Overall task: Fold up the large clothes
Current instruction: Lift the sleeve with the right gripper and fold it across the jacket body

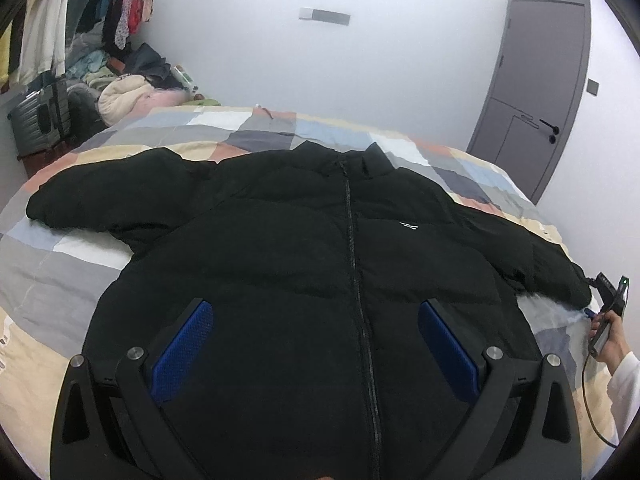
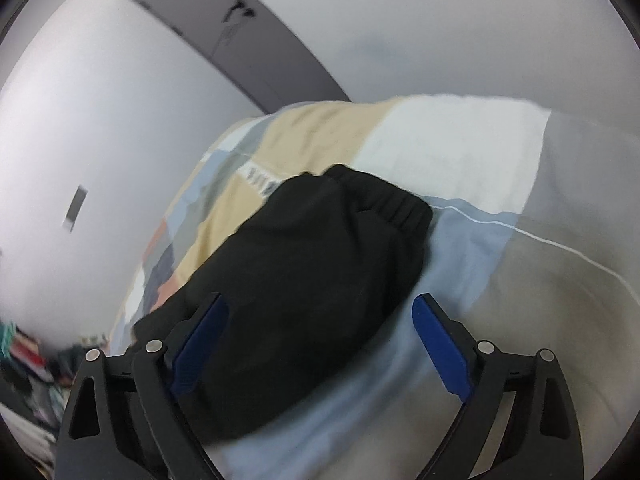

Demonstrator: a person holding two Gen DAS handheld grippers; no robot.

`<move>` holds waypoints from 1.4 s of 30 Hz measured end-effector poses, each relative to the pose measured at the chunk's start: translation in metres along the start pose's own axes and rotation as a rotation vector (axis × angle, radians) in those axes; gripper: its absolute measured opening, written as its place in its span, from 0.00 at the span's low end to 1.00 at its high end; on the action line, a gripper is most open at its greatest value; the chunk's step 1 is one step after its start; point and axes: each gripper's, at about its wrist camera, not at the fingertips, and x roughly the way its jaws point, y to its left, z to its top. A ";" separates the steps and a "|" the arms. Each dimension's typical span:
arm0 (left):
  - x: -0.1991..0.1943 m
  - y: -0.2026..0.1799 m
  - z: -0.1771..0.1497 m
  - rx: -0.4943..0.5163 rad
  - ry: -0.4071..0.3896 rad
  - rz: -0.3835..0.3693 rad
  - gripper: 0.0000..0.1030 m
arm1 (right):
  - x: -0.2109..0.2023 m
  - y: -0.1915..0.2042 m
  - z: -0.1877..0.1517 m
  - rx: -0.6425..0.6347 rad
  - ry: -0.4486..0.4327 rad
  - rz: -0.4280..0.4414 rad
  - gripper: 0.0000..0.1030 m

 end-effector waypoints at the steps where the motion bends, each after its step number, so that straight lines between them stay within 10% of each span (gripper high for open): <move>1: 0.005 0.000 0.001 -0.004 0.004 0.007 0.99 | 0.007 -0.003 0.003 0.010 -0.002 -0.003 0.88; 8: 0.032 -0.003 -0.005 0.011 0.061 0.051 0.99 | 0.028 -0.006 0.018 0.027 -0.066 0.057 0.74; 10: 0.036 -0.004 -0.006 0.017 0.073 0.061 0.99 | 0.031 -0.007 0.022 0.038 -0.057 0.078 0.43; 16: 0.032 -0.010 -0.001 0.060 0.052 0.090 0.99 | 0.027 0.009 0.033 -0.019 -0.041 0.101 0.14; 30: -0.020 -0.002 0.010 0.092 -0.019 0.051 1.00 | -0.091 0.109 0.066 -0.219 -0.170 0.101 0.07; 42: -0.078 0.033 0.008 0.098 -0.089 0.018 1.00 | -0.193 0.273 0.038 -0.410 -0.272 0.176 0.07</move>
